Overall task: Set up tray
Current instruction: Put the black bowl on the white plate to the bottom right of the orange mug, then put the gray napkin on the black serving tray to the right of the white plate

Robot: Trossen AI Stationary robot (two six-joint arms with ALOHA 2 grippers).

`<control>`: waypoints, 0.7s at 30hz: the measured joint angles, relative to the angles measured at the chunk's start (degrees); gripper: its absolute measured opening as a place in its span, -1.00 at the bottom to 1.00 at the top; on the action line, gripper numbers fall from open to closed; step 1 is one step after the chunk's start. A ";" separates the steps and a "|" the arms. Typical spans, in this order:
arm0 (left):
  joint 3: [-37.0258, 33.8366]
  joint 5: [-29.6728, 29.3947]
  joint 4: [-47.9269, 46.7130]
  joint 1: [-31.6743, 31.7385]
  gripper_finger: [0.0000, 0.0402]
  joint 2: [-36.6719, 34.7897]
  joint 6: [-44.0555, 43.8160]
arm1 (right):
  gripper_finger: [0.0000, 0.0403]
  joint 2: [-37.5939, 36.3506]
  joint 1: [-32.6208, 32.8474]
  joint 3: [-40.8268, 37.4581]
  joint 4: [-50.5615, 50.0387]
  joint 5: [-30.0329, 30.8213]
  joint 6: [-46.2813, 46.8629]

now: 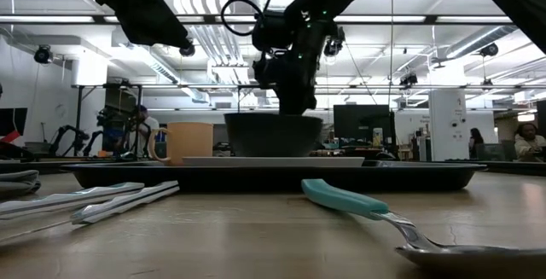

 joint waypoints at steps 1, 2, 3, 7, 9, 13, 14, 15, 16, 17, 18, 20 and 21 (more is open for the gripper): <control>0.00 0.00 0.01 -0.01 -0.53 0.00 0.00 | -0.96 0.17 0.00 0.00 0.86 -0.10 0.05; 0.00 0.01 -0.01 -0.01 -0.53 0.01 0.00 | -0.96 0.48 0.00 0.00 0.90 -0.11 0.01; 0.00 0.00 -0.01 0.00 -0.53 0.02 0.00 | -0.96 1.05 0.00 0.00 0.72 -0.14 -0.34; 0.00 0.02 -0.01 0.00 -0.53 0.02 -0.02 | -0.95 2.03 -0.02 0.00 0.78 -0.64 -1.68; -0.11 0.02 -0.09 0.00 -0.53 0.02 -0.04 | -0.93 1.93 0.00 0.00 0.74 -0.62 -2.29; -0.15 0.02 -0.04 0.00 -0.53 0.02 -0.03 | -0.82 1.01 0.00 0.00 0.49 -0.52 -3.61; -0.20 0.02 -0.01 -0.02 -0.53 0.02 -0.02 | -0.79 0.58 0.00 0.00 0.54 -0.53 -3.61; -0.33 0.02 -0.03 0.00 -0.53 0.02 -0.04 | -0.76 0.14 0.00 0.02 0.54 -0.53 -3.61; -0.40 0.02 -0.06 0.00 -0.53 0.02 -0.02 | -0.73 -0.24 0.00 0.02 0.40 -0.53 -3.64; -0.44 0.02 -0.05 -0.02 -0.53 0.02 -0.02 | -0.70 -0.37 0.00 0.02 0.32 -0.53 -3.82; -0.46 0.02 -0.05 -0.02 -0.53 0.02 -0.02 | -0.67 -0.57 0.00 0.02 0.28 -0.53 -3.87; -0.46 0.02 -0.05 -0.02 -0.53 0.02 -0.02 | -0.62 -1.20 0.00 0.00 -0.17 -0.51 -3.87; -0.43 0.02 -0.05 0.00 -0.53 0.02 -0.02 | -0.59 -1.75 0.00 0.22 -0.57 -0.55 -3.79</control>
